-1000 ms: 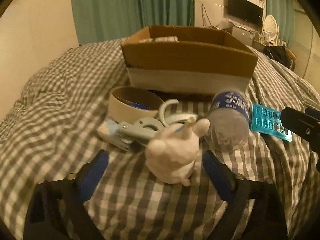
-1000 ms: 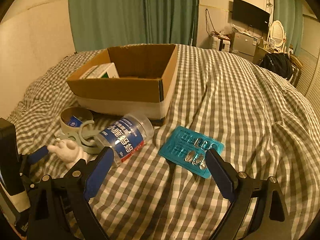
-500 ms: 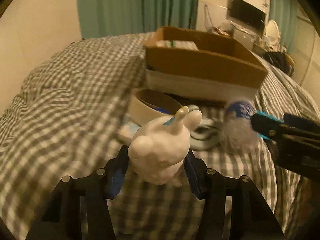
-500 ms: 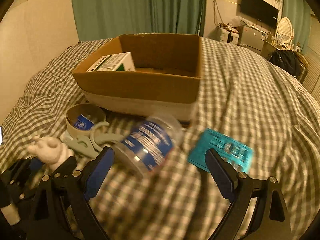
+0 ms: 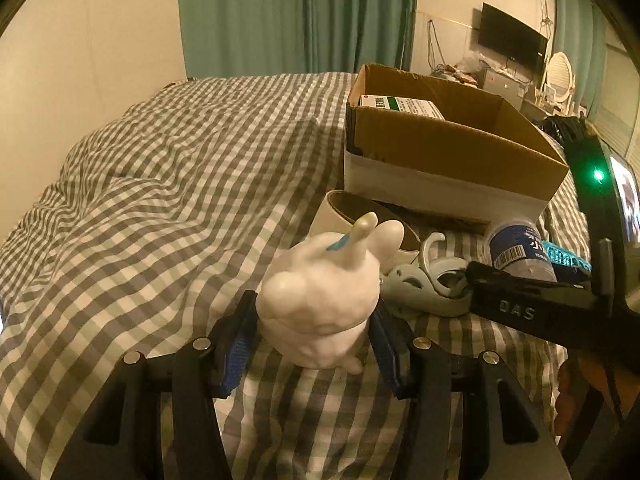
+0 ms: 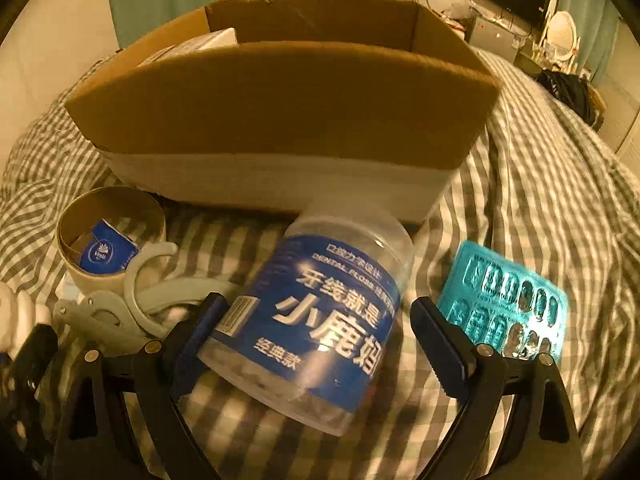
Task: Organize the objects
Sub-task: 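Grasp the white rabbit figurine with the left gripper while the right grasps the floss jar, then place the rabbit into the cardboard box with the left gripper while the right places the floss jar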
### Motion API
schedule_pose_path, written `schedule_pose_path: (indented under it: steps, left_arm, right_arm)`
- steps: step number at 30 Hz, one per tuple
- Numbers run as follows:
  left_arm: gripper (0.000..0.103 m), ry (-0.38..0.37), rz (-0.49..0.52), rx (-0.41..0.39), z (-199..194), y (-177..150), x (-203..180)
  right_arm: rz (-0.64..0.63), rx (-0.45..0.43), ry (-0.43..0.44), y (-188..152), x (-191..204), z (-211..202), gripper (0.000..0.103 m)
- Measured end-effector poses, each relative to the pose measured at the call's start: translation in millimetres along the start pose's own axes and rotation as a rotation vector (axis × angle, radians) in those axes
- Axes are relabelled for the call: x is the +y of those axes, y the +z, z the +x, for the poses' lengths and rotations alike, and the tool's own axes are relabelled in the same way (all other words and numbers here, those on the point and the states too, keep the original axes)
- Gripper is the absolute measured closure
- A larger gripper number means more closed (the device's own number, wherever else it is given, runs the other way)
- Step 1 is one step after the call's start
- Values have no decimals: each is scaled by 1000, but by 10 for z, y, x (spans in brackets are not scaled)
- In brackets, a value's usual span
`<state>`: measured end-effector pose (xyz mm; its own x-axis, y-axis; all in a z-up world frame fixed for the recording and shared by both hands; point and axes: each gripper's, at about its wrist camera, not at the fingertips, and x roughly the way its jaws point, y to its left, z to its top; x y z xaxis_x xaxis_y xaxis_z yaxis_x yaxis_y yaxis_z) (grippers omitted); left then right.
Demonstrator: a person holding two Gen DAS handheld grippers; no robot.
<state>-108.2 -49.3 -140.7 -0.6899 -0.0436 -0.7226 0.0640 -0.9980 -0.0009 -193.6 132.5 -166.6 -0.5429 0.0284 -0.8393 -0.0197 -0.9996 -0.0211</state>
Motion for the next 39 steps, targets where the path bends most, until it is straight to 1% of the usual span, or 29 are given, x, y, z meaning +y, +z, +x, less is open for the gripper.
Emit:
schedule_pose_path:
  steps: [1, 4, 5, 8, 12, 18, 22, 25, 27, 30, 33, 35, 39]
  left_arm:
    - [48, -2, 1, 0, 1, -3, -1]
    - [48, -9, -3, 4, -9, -14, -34]
    - [48, -15, -7, 8, -17, -19, -40]
    - [48, -27, -5, 12, -78, -40, -87]
    - [48, -29, 8, 2, -210, -56, -167]
    - [48, -38, 20, -21, -414, -43, -268]
    - [48, -75, 41, -29, -543, -36, -401]
    - [48, -93, 66, -42, -638, 12, -518]
    - [48, -106, 72, -54, -698, 78, -567]
    - [48, -128, 84, -81, -777, 247, -633]
    - [48, -139, 87, -109, -827, 493, -662]
    - [48, -126, 100, -149, -856, 728, -689]
    - [48, -133, 109, -202, -840, 1097, -747]
  right_arm:
    - [-15, -1, 19, -16, -22, -18, 22]
    - [-73, -16, 4, -72, -28, -102, 26]
    - [-80, -20, 5, -95, -40, -130, 30]
    - [-73, -31, 25, -183, -125, -254, 36]
    - [-91, -60, 33, -281, -223, -511, 39]
    - [-92, -124, 31, -292, -330, -865, 41]
    - [-65, -190, 92, -313, -403, -1227, 41]
    - [-68, -247, 111, -356, -367, -1482, 41]
    - [-70, -282, 124, -251, -371, -1621, 41]
    - [-84, -326, 132, -178, -402, -1796, 41]
    - [-102, -374, 146, -45, -427, -1947, 41]
    - [-111, -396, 148, 21, -455, -2023, 41]
    - [-127, -432, 157, 328, -511, -2070, 41]
